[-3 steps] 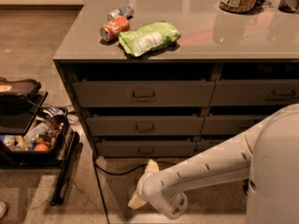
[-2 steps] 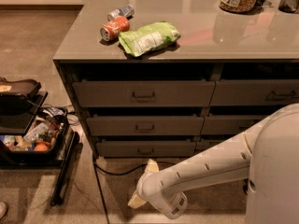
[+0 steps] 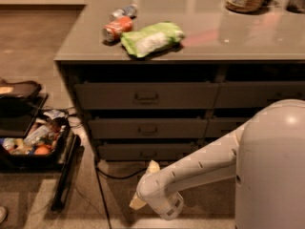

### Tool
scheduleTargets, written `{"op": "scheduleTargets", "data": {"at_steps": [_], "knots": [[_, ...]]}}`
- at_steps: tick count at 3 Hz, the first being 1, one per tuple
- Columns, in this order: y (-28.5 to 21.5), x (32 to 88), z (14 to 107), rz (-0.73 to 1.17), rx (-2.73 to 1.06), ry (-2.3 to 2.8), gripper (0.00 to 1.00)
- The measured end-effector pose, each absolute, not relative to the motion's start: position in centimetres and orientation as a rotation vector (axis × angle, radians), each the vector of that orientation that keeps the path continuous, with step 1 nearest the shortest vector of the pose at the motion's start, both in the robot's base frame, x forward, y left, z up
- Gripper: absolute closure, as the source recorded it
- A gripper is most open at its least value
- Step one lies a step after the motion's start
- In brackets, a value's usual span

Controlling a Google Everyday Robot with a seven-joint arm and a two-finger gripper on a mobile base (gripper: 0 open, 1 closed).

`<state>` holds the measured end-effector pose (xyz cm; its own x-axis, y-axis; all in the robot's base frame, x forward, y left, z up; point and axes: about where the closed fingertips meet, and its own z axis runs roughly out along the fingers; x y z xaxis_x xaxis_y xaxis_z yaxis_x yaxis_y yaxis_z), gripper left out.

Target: Open bottom drawer

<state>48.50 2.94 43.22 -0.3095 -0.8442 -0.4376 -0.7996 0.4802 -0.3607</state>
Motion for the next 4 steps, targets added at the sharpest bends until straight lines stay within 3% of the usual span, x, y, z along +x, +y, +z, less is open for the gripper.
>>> {"op": "scheduleTargets", "data": {"at_steps": [3,4], "knots": [[3.2,51.1,39.8,-0.128,-1.347,2.256,0.0],[5.8,53.7,37.3,-0.099,-1.349,2.316,0.0]]}}
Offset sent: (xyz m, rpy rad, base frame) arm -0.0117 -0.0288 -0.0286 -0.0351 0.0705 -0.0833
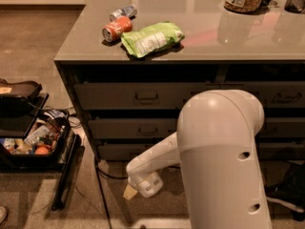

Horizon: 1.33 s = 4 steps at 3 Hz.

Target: Open bottom drawer

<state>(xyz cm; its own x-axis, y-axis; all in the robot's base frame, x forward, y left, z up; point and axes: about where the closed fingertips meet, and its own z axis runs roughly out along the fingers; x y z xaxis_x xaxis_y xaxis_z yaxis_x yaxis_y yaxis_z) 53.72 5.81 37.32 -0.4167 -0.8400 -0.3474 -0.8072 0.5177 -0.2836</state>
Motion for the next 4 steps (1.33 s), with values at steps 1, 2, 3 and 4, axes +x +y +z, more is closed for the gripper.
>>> {"op": "scheduleTargets", "data": {"at_steps": [1,2,3,4], "knots": [[5.8,53.7,37.3,-0.099,-1.348,2.318,0.0],[5.4,53.7,37.6,-0.01,-1.338,2.311,0.0],[2.0,56.2,36.0,0.118,-1.3,2.261,0.0],[-6.0,60.0,33.8,0.227,-1.131,2.25,0.0]]}}
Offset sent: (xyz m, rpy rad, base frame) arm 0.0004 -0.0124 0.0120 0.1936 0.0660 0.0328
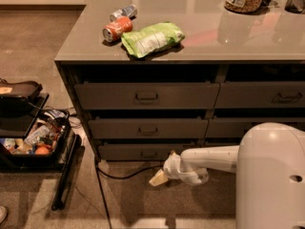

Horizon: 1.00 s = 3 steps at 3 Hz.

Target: Open bottom drawer

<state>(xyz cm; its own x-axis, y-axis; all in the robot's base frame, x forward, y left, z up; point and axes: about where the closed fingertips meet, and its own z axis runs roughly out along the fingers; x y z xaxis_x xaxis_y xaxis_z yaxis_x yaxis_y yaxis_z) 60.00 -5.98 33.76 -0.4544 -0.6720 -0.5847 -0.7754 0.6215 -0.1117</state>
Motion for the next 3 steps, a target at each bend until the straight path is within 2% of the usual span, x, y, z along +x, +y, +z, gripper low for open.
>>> {"op": "scheduleTargets", "data": {"at_steps": [1,2,3], "knots": [[-6.0,60.0,33.8,0.228,-1.131,2.251,0.0],[-9.4,62.0,30.4,0.33,-1.066,2.242,0.0],[-9.3,62.0,30.4,0.331,-1.066,2.242,0.0]]}}
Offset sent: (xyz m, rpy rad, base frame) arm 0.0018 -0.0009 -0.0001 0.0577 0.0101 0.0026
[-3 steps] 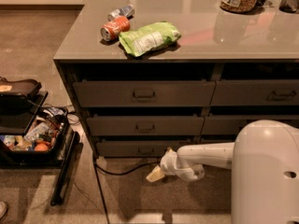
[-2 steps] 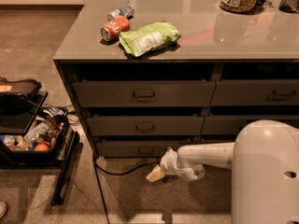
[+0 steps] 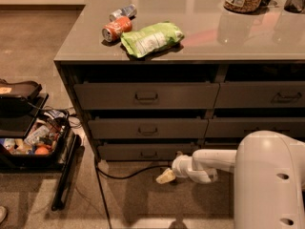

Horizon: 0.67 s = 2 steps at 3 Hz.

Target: Open bottom drawer

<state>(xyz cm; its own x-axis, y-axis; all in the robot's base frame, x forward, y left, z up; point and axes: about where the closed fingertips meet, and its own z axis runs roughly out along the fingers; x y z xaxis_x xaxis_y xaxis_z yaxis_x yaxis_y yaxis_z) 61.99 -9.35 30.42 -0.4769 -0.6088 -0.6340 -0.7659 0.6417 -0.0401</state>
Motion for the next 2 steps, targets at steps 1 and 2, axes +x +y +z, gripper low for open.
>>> {"op": "scheduleTargets", "data": {"at_steps": [1,2], "knots": [[-9.1,62.2,30.4,0.427,-1.033,2.204,0.0],[-10.3,63.8,29.1,0.57,-0.936,2.122,0.0]]}}
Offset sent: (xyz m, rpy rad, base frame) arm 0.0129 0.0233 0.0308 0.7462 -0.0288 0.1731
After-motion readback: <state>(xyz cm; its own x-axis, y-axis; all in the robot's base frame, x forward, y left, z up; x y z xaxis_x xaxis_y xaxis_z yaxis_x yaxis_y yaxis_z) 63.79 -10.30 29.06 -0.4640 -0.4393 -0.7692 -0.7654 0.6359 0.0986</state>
